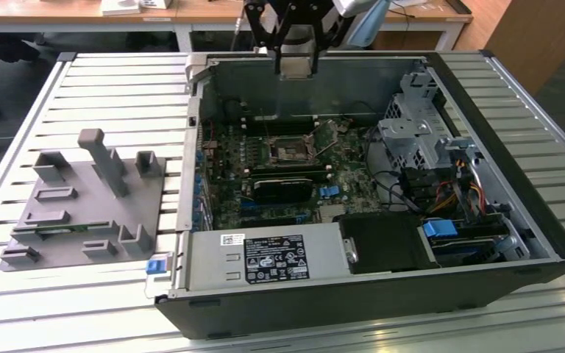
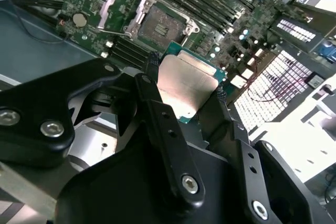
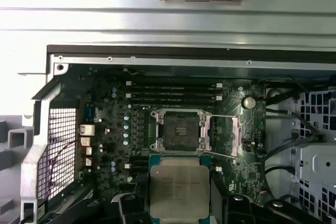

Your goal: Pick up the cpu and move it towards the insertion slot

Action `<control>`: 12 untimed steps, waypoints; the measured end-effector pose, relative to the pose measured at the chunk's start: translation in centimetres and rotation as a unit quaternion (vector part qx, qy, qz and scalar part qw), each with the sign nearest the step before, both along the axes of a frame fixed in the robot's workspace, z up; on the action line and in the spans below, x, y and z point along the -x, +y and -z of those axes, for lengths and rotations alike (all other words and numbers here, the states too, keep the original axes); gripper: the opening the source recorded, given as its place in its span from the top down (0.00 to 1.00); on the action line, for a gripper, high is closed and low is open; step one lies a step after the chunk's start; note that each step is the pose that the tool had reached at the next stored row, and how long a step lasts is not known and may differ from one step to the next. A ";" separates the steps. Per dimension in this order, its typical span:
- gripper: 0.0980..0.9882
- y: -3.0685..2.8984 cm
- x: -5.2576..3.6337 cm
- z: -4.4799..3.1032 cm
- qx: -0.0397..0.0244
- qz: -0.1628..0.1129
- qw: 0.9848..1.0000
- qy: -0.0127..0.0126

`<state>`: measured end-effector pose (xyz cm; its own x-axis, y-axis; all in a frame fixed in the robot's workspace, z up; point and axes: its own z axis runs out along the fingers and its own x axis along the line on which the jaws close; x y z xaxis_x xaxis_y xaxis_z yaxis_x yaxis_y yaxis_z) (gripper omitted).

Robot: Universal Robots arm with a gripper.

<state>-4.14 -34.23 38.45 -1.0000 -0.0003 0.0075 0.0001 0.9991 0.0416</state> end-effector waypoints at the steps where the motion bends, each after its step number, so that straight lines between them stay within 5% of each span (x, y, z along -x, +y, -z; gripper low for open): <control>1: 0.50 0.16 -0.13 0.02 0.000 0.000 1.000 0.000; 12: 0.50 1.76 -1.09 0.18 0.000 0.000 1.000 -0.001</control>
<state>-3.05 -32.47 38.27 -1.0000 -0.0003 0.0047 -0.0001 0.9991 0.0419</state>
